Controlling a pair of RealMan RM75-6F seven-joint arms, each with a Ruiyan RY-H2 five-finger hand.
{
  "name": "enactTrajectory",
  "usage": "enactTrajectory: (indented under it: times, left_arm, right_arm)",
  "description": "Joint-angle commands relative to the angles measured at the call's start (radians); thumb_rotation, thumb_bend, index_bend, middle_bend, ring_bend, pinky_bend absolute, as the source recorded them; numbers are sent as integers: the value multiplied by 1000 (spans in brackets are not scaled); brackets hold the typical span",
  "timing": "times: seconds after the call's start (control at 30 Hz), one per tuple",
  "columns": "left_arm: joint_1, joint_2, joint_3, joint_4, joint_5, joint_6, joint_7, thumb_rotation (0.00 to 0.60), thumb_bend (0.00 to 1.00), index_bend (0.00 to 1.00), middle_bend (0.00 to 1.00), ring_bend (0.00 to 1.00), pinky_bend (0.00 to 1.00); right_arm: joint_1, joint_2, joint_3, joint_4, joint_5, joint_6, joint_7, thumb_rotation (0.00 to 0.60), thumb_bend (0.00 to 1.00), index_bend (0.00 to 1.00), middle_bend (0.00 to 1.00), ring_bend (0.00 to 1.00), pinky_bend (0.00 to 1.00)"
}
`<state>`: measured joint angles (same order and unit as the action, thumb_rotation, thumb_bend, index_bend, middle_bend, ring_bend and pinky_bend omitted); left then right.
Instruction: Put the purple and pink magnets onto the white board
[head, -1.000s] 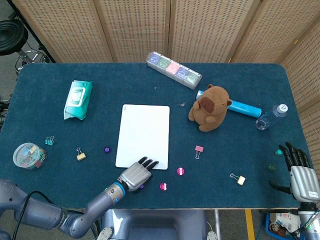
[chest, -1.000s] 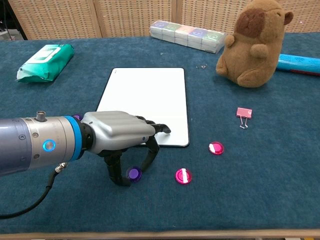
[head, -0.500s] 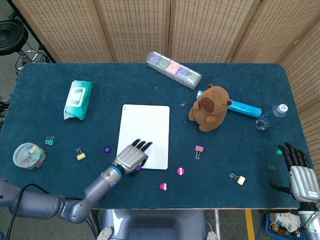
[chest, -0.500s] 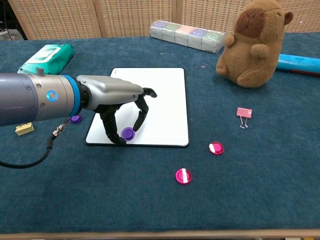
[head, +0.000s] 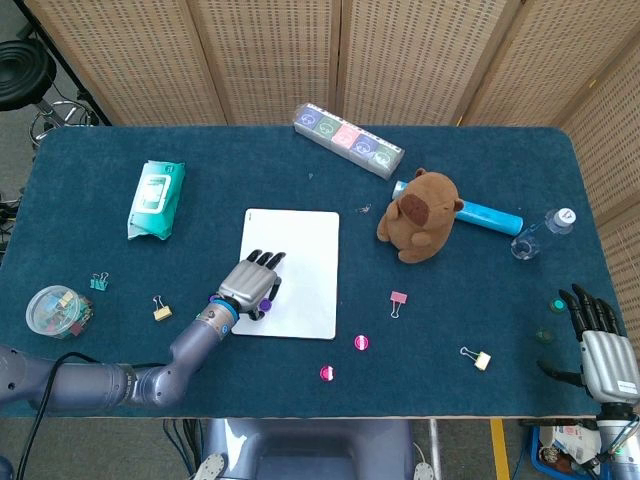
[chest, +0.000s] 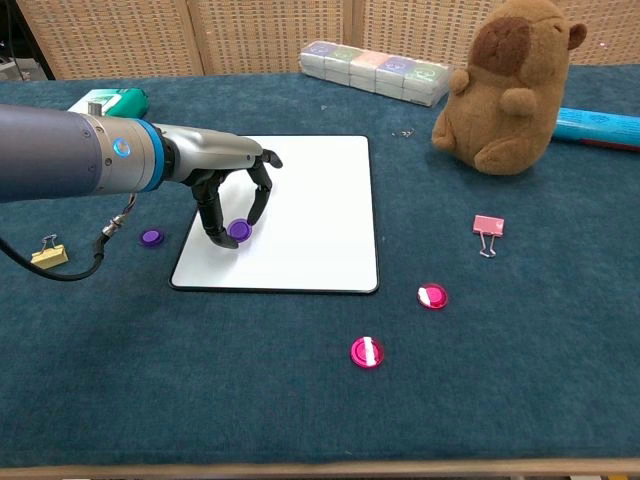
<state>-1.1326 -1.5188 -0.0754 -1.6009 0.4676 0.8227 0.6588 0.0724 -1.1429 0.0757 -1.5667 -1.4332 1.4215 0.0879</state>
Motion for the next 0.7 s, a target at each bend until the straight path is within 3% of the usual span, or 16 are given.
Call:
enactTrajectory:
  times: [0.03, 0.1, 0.2, 0.5, 0.7]
  left_arm:
    - [-5, -7, 8, 13, -13, -6, -4, 600, 253, 526, 0, 0, 0]
    - [-10, -6, 14, 13, -24, -8, 0, 600, 225, 308, 0, 0, 0]
    - [-11, 1, 12, 7, -28, -4, -8, 600, 154, 191, 0, 0, 0]
    - [34, 80, 16, -50, 38, 37, -69, 600, 137, 195, 0, 0, 0]
    - [115, 158, 60, -87, 142, 76, -133, 600, 196, 274, 0, 0, 0]
  right_arm:
    - [0, 0, 1, 0, 1, 0, 2, 600, 0, 0, 0, 0, 0]
    - [0, 1, 1, 0, 0, 1, 3, 600, 0, 0, 0, 0, 0]
    - [-1, 1, 1, 0, 0, 3, 5, 600, 0, 0, 0, 0, 0]
    - [-4, 7, 2, -4, -1, 8, 13, 600, 0, 0, 0, 0, 0]
    - [-4, 13, 3, -8, 0, 8, 23, 600, 0, 0, 0, 0, 0]
